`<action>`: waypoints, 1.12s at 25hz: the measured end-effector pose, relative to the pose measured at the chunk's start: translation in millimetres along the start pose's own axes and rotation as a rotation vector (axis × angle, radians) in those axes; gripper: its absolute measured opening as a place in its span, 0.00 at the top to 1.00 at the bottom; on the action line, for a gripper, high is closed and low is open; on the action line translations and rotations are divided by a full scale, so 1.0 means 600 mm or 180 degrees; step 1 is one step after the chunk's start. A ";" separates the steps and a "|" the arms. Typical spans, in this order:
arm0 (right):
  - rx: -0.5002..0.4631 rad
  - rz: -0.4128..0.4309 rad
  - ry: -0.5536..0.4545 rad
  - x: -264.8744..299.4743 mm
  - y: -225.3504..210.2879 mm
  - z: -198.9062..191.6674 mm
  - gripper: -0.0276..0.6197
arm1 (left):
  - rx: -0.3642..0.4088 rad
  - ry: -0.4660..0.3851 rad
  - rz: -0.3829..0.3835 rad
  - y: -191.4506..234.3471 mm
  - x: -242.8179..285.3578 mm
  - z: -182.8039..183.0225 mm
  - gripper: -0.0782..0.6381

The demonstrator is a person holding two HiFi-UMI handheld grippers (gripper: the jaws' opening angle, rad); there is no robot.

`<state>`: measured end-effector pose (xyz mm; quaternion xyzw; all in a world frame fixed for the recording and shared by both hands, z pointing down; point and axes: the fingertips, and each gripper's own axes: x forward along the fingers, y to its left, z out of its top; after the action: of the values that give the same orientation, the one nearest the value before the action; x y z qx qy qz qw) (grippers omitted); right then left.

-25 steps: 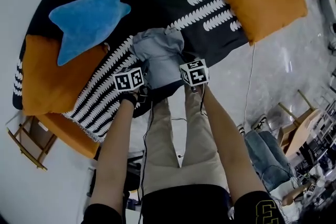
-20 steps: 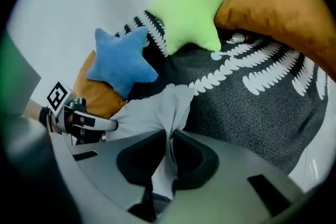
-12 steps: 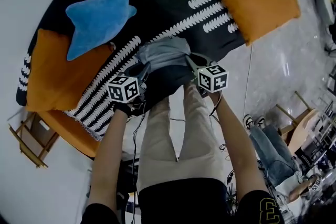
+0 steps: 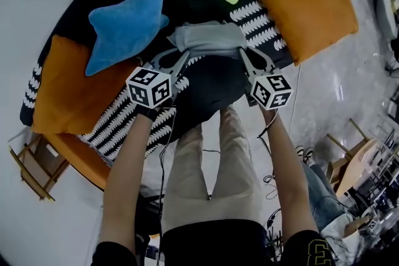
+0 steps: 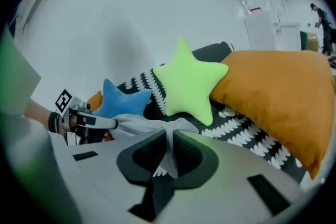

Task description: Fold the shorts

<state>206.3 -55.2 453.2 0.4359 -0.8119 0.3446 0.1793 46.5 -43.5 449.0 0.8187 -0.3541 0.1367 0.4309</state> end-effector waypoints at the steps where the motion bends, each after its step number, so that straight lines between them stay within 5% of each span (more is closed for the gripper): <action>1: -0.0036 -0.0083 -0.0039 0.005 -0.011 -0.003 0.88 | 0.0017 -0.0022 -0.0024 0.003 0.012 -0.001 0.83; 8: 0.0117 -0.0384 0.0689 0.036 -0.070 -0.209 0.88 | -0.0128 0.0555 0.0130 0.059 0.091 -0.168 0.83; 14: 0.0276 -0.0530 0.1100 -0.005 -0.075 -0.328 0.86 | -0.0236 0.0950 0.0145 0.036 0.078 -0.275 0.79; 18: 0.0519 -0.0641 0.1393 -0.039 -0.076 -0.388 0.78 | -0.0280 0.1308 0.0215 0.050 0.035 -0.339 0.53; 23: 0.0548 -0.0749 0.1058 -0.063 -0.088 -0.348 0.82 | -0.0266 0.0950 0.0396 0.068 0.007 -0.317 0.61; 28: -0.0002 -0.0430 0.0568 0.028 -0.058 -0.220 0.90 | 0.0340 0.0572 0.0351 0.068 0.074 -0.216 0.75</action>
<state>224.8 15.9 569.4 0.4572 -0.7615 0.3689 0.2739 60.2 24.7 573.9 0.8042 -0.3507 0.2518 0.4084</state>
